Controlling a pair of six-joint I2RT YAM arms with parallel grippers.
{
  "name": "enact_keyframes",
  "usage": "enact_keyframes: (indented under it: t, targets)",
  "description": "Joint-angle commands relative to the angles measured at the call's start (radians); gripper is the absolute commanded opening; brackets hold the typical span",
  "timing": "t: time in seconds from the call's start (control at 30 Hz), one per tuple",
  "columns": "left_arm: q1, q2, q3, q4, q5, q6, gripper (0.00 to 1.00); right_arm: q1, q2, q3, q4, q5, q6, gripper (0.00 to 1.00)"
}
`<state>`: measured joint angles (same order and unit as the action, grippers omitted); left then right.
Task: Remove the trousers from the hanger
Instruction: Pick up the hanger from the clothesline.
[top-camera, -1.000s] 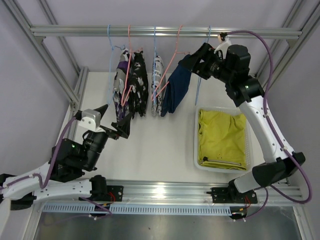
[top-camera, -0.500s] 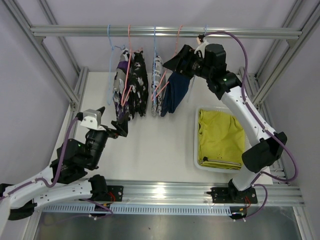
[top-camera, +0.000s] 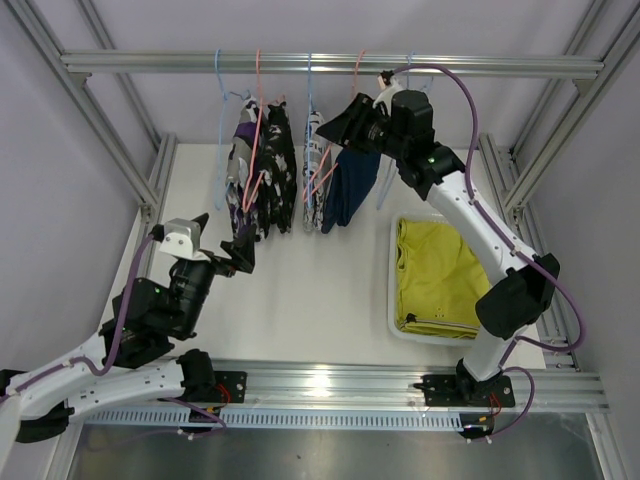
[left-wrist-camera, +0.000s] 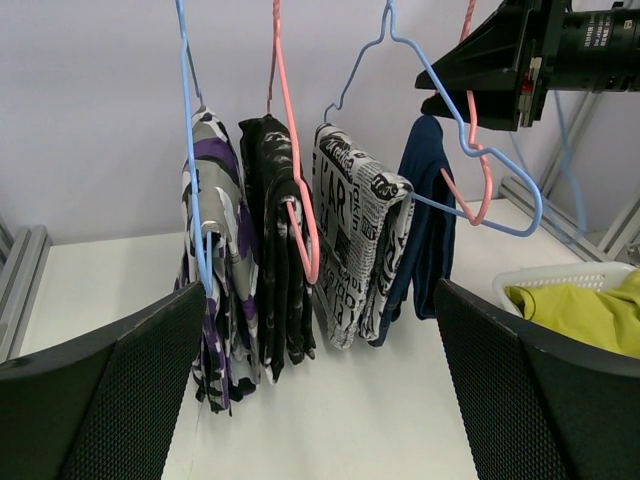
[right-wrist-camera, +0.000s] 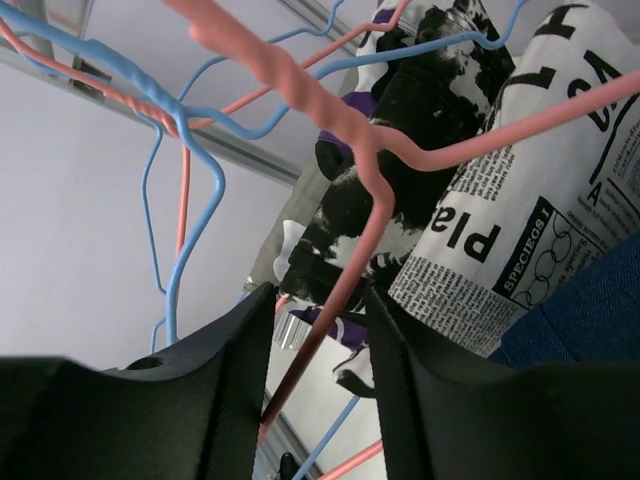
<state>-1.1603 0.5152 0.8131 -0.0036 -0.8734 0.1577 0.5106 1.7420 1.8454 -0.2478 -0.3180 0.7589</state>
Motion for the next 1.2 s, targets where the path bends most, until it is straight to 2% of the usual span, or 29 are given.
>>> enact_keyframes:
  t: [0.0,0.2,0.33,0.4,0.6,1.17]
  targets:
    - [0.01,-0.014,-0.005,0.011,0.02,-0.014,0.99,0.011,-0.022,-0.011,0.102,0.04,0.003,0.38]
    - [0.011,-0.015,-0.002,-0.016,0.014,-0.014,0.99,0.009,-0.052,-0.048,0.12,0.053,-0.001,0.14]
    - [0.011,-0.006,0.004,-0.027,0.005,-0.015,0.99,0.011,-0.065,-0.049,0.09,0.068,-0.02,0.08]
    - [0.011,-0.009,0.004,-0.027,0.01,-0.018,0.99,0.009,-0.073,-0.046,0.082,0.066,-0.039,0.0]
    - [0.011,-0.011,0.006,-0.035,0.019,-0.024,0.99,-0.009,-0.085,-0.046,0.068,0.068,-0.067,0.0]
    - [0.011,-0.004,0.018,-0.064,0.039,-0.044,1.0,-0.032,-0.001,-0.035,0.199,0.086,-0.018,0.0]
